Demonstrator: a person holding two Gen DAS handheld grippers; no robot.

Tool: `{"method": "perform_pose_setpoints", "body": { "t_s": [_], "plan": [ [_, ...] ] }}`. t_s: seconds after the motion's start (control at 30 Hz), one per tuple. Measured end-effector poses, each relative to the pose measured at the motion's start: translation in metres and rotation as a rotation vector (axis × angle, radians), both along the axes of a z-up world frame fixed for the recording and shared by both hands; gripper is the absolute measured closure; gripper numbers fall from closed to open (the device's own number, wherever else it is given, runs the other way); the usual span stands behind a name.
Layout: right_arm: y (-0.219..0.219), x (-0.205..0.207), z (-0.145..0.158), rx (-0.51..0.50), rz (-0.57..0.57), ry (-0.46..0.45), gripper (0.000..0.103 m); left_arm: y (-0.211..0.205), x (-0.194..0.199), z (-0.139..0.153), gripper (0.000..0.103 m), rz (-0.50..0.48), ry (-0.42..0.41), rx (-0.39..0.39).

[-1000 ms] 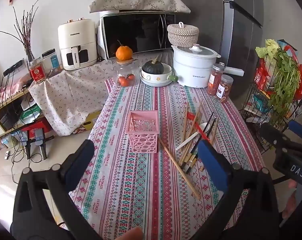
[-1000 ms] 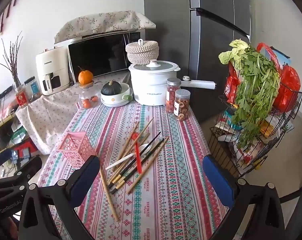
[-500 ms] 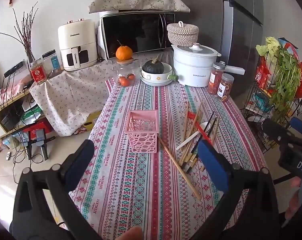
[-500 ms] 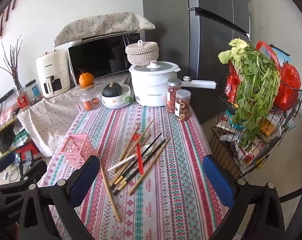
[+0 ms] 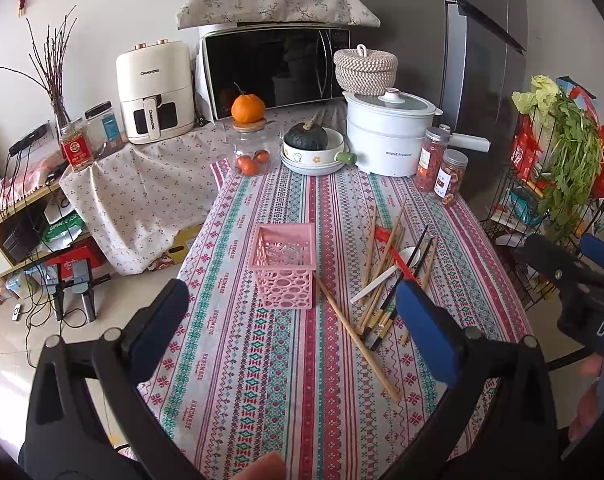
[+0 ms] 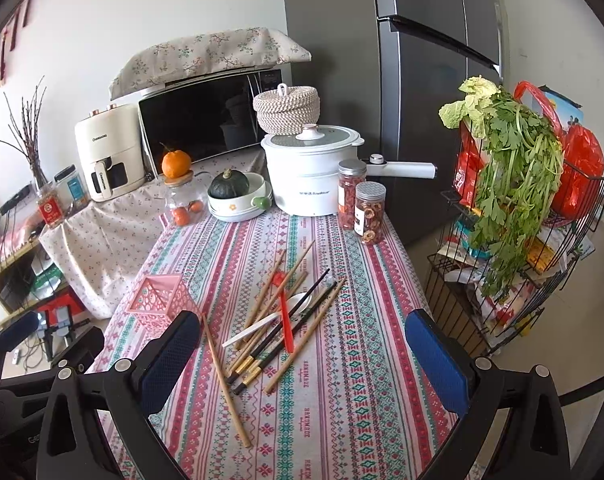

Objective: Organize utensils

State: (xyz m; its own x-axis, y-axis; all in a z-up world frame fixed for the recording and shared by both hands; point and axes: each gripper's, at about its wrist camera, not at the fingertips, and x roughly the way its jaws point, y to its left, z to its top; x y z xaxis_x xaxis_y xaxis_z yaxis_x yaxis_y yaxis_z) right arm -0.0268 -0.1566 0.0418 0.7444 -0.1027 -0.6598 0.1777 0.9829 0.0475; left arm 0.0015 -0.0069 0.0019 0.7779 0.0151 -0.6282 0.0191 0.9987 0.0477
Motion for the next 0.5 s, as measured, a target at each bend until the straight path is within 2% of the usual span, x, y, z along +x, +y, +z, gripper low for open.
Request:
{"method": "perform_pose_setpoints", "body": {
  "t_s": [0.5],
  "plan": [
    [-0.0030,0.0007,0.0001,0.026,-0.001,-0.002,0.000,-0.0029,0.0029,0.0011,0.000,0.001,-0.007,0.001]
  ]
}}
